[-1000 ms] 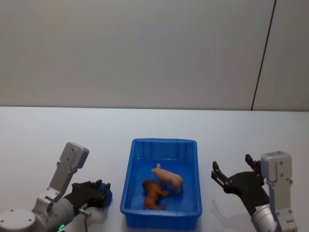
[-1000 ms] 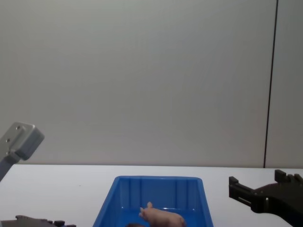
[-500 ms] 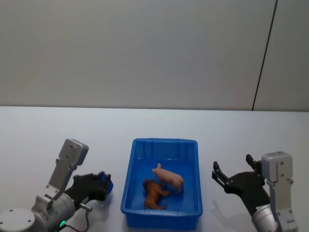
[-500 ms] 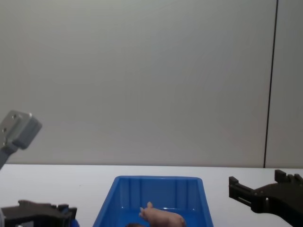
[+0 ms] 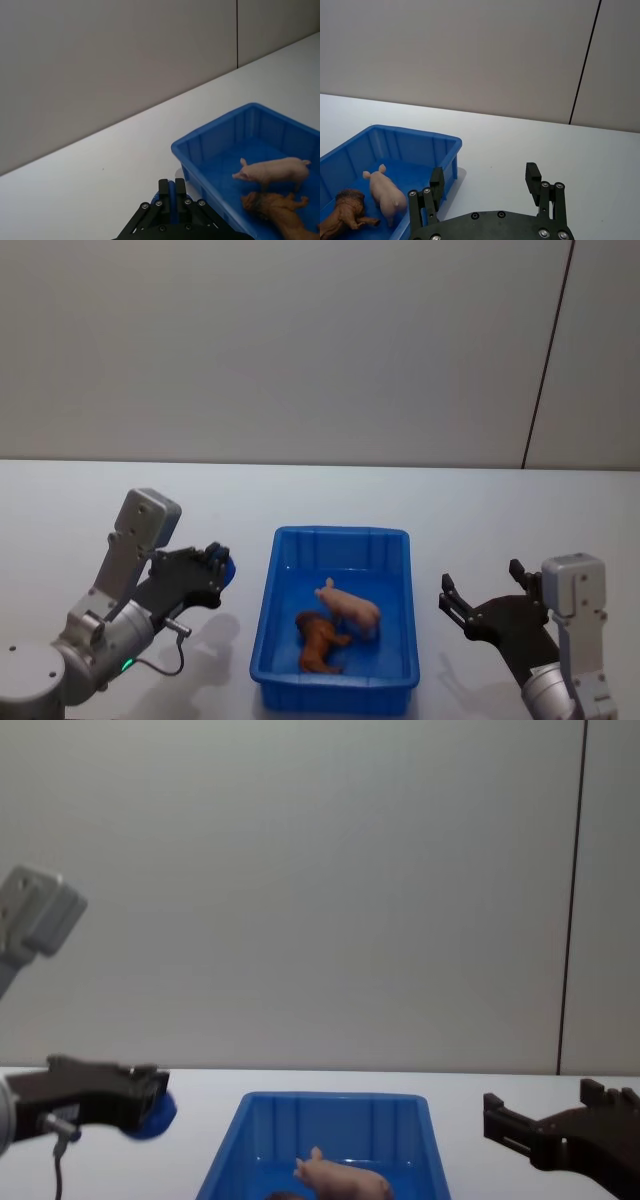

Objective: Pick up the two dolls from the table and place them into the box.

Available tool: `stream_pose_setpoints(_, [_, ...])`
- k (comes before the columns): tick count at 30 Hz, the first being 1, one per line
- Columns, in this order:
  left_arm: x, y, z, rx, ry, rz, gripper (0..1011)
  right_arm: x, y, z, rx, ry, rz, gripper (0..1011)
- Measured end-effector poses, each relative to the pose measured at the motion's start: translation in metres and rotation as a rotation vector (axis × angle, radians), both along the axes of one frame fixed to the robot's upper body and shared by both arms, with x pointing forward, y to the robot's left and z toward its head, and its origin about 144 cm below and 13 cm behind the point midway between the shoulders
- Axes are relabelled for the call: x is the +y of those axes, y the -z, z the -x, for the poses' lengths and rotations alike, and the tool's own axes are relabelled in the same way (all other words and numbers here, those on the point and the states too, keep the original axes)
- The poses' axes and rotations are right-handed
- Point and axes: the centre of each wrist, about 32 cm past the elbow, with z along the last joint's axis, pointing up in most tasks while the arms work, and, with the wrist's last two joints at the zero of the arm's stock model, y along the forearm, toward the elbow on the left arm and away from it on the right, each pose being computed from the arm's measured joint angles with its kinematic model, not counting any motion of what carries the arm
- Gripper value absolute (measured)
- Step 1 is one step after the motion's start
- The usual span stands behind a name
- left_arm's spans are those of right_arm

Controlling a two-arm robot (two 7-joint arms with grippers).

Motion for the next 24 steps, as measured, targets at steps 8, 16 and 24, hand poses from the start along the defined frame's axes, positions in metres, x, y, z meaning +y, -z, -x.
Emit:
stream_pose_setpoints(8, [-0.004,-0.017,-0.007,-0.089,0.084,0.013,58,0.0,0.0,0.0,0.0,0.0,0.0,1001])
stream_pose_setpoints(16, [-0.008,-0.027,-0.015,-0.14,0.177,0.052,58,0.0,0.0,0.0,0.0,0.0,0.0,1001])
stream_pose_setpoints(24, [-0.015,-0.03,-0.026,-0.167,0.297,0.105,62,0.0,0.0,0.0,0.0,0.0,0.0,1001])
